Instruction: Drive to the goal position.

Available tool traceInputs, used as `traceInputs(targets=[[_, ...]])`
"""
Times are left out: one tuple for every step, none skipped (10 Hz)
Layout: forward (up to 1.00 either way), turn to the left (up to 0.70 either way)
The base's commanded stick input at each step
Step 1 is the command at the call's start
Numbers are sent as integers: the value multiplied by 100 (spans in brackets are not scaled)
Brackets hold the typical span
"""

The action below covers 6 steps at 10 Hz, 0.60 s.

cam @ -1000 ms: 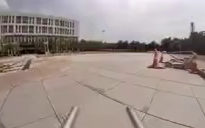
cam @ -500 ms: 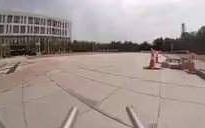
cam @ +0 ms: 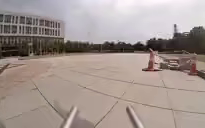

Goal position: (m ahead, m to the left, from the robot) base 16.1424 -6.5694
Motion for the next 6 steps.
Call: traceInputs(targets=[[70,-32],[70,0],[70,0],[70,0],[70,0],[70,0]])
